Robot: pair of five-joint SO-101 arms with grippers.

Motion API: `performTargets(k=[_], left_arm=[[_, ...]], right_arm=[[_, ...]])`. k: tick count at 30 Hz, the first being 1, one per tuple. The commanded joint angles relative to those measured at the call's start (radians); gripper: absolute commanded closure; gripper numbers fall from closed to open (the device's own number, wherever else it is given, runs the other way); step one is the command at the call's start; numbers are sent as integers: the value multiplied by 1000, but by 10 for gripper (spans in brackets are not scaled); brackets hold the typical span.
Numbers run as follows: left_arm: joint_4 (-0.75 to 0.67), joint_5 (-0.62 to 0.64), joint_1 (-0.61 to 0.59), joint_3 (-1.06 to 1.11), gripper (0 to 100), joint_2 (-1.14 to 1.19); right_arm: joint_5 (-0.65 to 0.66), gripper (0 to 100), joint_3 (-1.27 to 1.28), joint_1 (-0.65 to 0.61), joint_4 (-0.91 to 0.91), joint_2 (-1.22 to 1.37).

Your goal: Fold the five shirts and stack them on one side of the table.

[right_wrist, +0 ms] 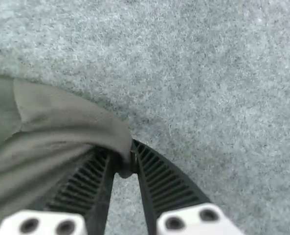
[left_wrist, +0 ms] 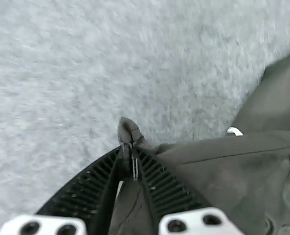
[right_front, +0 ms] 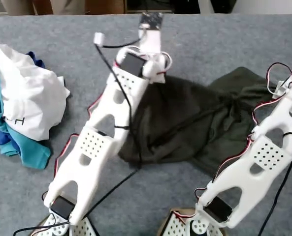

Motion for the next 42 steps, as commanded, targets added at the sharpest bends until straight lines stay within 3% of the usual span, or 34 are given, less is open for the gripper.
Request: performTargets(k=[1,8,21,29,35,42], left_arm=[[61,3,-38,-41,981,-124],[135,3,-46,-41,981,-234],[146,3,-40,-17,981,-415],[143,2,-15,376,981,-397],[129,32,-35,666,981,-237],[54,123,-140,700,981,-31]], right_arm=[[9,996,-47,-2,-2,-8],[9,996,-48,-10,11,-13],[14,996,-194,-58,244,-47],[117,996,-182,-62,245,-39],[135,996,-193,-73,195,18],[137,996,-191,-107,193,28]])
